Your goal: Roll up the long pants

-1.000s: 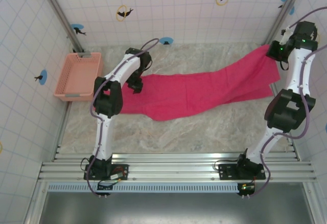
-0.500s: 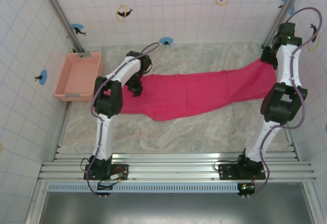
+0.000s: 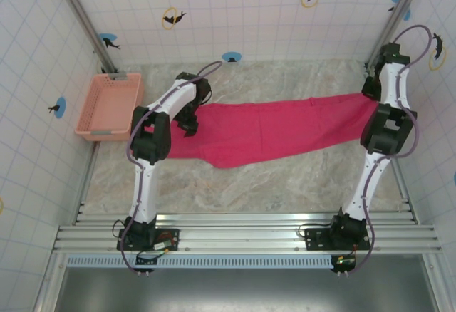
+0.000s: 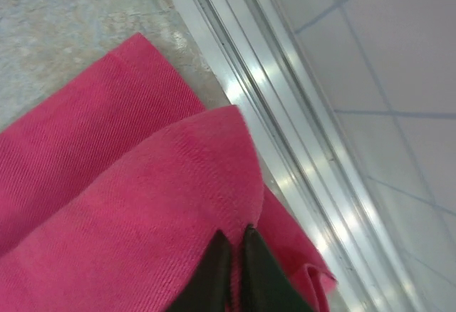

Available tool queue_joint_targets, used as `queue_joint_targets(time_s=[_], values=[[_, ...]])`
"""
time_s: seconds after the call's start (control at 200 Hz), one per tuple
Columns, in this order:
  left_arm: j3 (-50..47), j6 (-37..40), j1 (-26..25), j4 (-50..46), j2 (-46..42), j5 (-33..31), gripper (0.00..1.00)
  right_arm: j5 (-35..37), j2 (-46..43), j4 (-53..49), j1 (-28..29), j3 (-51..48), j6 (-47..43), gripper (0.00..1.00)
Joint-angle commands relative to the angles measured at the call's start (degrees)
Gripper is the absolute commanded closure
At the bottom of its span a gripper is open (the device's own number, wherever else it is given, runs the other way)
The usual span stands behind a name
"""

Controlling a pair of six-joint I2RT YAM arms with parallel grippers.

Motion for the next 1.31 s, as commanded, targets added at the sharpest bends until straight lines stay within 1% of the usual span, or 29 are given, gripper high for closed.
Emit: queue_joint_targets(time_s=[0.0,0.01,0.07,0.105,0.17,0.265,0.45,0.55,0.611,0.686,0.826,0.911,1.301], values=[[1.58,-1.55,-0.2,-2.21,-1.53,0.63,0.03,-0.61,4.78,-4.31,-0.79,7.09,1.0,0.57],[1.56,-1.53,-0.3,-2.22,-1.51,0.69,0.03,-0.49,5.2,-4.61,-0.7,7.67,1.0,0.52],[1.56,-1.64,-0.41,-2.29,-1.44,0.75,0.03,0.51,5.56,-4.9,-0.75,7.79,1.63,0.4],[1.51,-1.55,-0.33,-2.22,-1.35,0.85,0.03,1.06,4.89,-4.22,-0.89,6.72,1.81,0.36],[1.63,-1.47,-0.33,-2.07,-1.03,1.0,0.03,1.77,2.9,-3.29,-1.22,3.97,2.52,0.33],[2.36,-1.26,-0.34,-1.94,-0.47,1.46,0.03,0.83,-2.47,0.58,-2.36,-4.49,3.97,0.28],[5.2,-0.75,-0.43,-1.75,1.19,2.7,0.02,-4.92,-14.56,9.38,-5.8,-23.93,7.98,0.28],[7.05,-0.07,-0.53,-1.63,1.57,3.27,0.03,-7.87,-19.48,13.25,-7.48,-32.42,10.01,0.28],[8.38,0.19,-0.54,-1.83,4.25,3.54,0.03,-8.87,-21.25,14.85,-8.01,-36.53,10.32,0.28],[10.34,0.66,-0.57,-2.52,5.24,3.69,0.03,-9.05,-22.61,15.96,-8.55,-40.17,10.55,0.28],[13.77,1.21,-0.64,-3.82,6.9,4.03,0.02,-12.48,-24.4,20.2,-10.2,-47.15,13.34,0.29],[14.47,1.29,-0.84,-3.86,7.07,4.25,0.03,-14.51,-24.57,22.3,-10.86,-49.86,14.9,0.32],[12.24,1.46,-0.84,-4.22,5.3,3.22,0.02,-12.25,-20.22,26.43,-10.68,-49.84,17.64,0.33]])
